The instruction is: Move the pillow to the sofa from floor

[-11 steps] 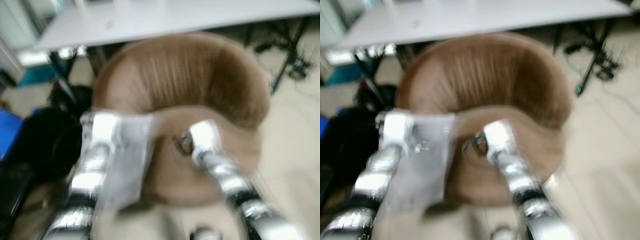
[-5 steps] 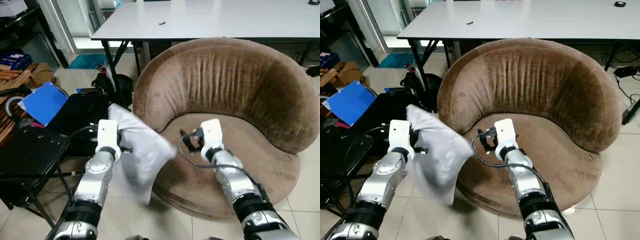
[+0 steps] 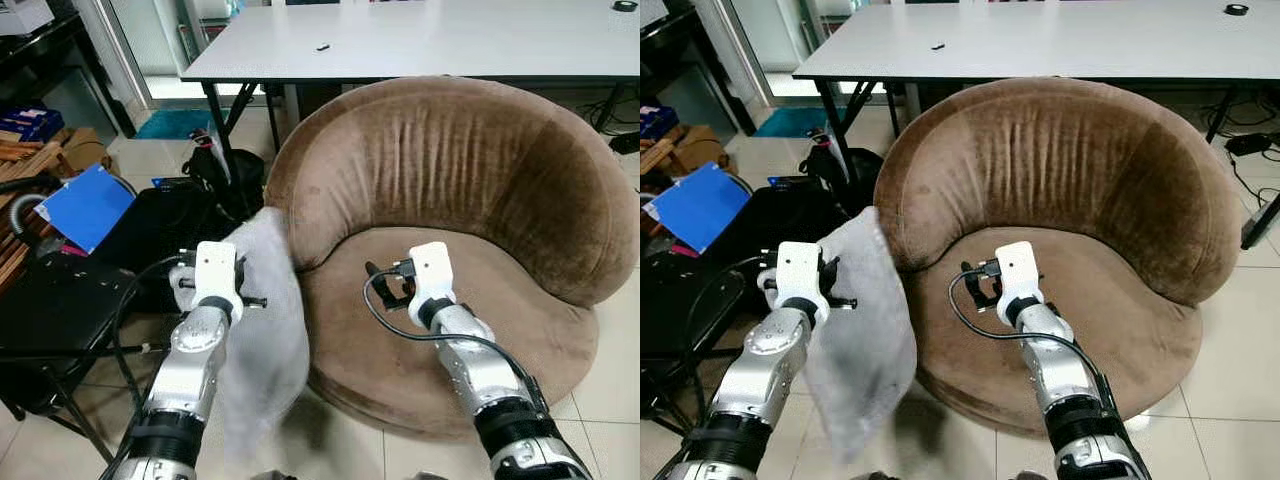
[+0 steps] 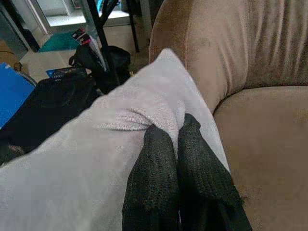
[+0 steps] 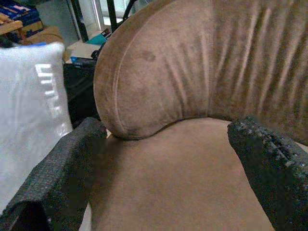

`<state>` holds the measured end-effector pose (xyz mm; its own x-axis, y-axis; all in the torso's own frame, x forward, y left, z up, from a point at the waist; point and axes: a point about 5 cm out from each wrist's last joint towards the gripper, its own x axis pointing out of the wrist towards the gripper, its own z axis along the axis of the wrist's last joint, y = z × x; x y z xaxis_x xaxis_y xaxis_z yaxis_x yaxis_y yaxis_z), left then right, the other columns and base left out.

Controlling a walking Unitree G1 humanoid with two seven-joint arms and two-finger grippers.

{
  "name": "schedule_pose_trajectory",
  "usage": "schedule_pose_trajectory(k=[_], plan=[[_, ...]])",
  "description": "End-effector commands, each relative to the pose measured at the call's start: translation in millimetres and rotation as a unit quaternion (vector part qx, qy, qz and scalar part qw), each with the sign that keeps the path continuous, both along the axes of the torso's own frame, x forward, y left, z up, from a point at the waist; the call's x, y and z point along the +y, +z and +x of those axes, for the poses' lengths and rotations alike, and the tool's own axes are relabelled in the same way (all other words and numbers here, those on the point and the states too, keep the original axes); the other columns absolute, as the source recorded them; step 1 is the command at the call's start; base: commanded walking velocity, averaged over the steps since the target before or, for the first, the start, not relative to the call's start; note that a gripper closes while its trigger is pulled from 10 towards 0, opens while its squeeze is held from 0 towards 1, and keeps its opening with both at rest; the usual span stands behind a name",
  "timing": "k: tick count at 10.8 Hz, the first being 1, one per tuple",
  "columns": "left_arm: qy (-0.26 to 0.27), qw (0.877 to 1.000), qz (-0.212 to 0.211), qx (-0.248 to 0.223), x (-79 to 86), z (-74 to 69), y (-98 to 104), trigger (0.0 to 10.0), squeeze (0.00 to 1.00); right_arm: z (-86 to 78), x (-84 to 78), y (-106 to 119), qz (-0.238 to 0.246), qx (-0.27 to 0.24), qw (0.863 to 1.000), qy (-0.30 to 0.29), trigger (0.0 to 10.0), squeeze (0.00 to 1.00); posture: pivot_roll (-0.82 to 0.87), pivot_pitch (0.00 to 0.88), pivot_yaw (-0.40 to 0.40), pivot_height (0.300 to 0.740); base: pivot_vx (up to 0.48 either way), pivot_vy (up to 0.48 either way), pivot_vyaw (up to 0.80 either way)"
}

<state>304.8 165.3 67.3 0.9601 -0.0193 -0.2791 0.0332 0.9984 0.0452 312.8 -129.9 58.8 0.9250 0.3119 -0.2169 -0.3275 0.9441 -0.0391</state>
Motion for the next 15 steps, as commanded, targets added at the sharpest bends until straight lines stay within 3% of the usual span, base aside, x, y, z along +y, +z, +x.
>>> schedule_pose_trajectory(k=[1, 2, 9, 11, 15], plan=[[-0.005, 1.000, 0.008, -0.030, 2.1, 4.3, 15.1, 10.0, 0.00, -1.3, 3.6, -0.3, -0.004, 0.003, 1.000, 0.008, 10.0, 0.00, -0.18, 0.000, 0.098, 0.740, 0.000, 0.000, 0.00], [-0.006, 0.999, -0.007, -0.034, 3.6, 5.5, 16.6, 10.0, 0.00, -1.3, 4.9, -1.5, -0.005, 0.006, 1.000, 0.008, 10.0, 0.00, -0.18, 0.000, 0.098, 0.740, 0.000, 0.000, 0.00], [-0.010, 0.999, 0.000, -0.035, 4.8, 9.6, 20.8, 10.0, 0.00, -4.4, 13.9, -7.3, -0.009, 0.015, 1.000, 0.021, 10.0, 0.00, -0.17, 0.000, 0.099, 0.740, 0.461, 0.000, 0.00], [-0.018, 0.999, 0.018, -0.038, 3.1, 8.3, 20.7, 10.0, 0.00, -5.9, 16.6, -9.2, -0.011, 0.017, 0.999, 0.028, 10.0, 0.00, -0.17, 0.000, 0.098, 0.740, 0.000, 0.000, 0.00], [-0.018, 0.999, 0.014, -0.037, 2.3, 6.5, 19.9, 10.0, 0.00, -6.0, 18.6, -7.6, -0.011, 0.008, 0.999, 0.038, 10.0, 0.00, -0.17, 0.000, 0.095, 0.740, 0.000, 0.000, 0.00]])
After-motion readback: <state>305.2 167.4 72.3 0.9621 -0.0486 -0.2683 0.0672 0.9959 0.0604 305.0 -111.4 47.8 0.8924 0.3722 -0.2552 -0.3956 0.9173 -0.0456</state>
